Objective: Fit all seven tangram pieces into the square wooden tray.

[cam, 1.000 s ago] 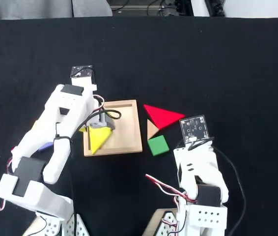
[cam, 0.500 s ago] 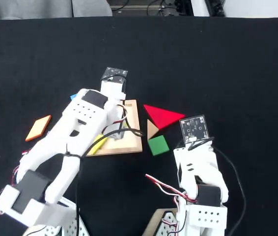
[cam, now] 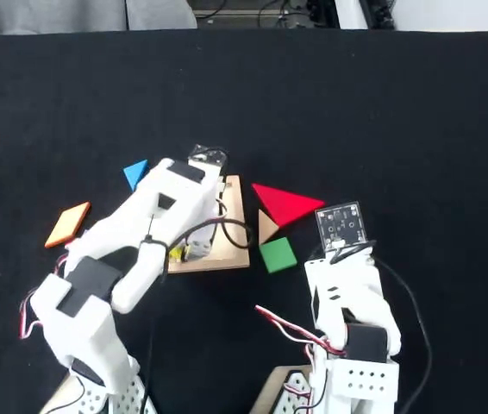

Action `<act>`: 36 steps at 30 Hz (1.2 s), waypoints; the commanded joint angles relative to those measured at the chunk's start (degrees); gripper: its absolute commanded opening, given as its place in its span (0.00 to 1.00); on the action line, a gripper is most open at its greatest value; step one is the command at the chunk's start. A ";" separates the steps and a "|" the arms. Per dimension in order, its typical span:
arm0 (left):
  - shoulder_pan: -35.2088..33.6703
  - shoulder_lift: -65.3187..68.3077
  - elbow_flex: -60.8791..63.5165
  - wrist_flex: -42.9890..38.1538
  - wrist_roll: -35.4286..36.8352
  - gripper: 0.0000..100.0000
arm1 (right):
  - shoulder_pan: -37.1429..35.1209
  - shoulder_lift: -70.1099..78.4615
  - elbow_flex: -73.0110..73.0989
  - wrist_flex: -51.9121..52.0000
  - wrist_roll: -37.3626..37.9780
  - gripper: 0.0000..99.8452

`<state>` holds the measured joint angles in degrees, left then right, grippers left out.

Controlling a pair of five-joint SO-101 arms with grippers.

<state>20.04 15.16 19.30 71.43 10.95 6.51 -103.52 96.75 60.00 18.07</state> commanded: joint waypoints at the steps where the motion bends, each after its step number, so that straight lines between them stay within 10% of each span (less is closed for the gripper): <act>1: -2.51 0.35 -4.09 0.26 -0.35 0.05 | -0.53 -4.79 -0.22 0.18 0.53 0.01; 12: -4.70 0.18 -6.46 1.23 -0.44 0.05 | -0.53 -4.79 -0.22 0.18 0.53 0.01; 23: -16.66 -26.81 -27.21 21.10 -0.53 0.05 | -0.26 -4.88 -0.22 -0.44 0.44 0.01; 36: -30.20 -63.03 -4.88 21.01 -17.85 0.05 | 0.00 -4.79 -0.48 -1.76 0.35 0.14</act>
<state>-8.97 -37.76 3.91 92.70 -1.80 6.51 -103.52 96.75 59.47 17.98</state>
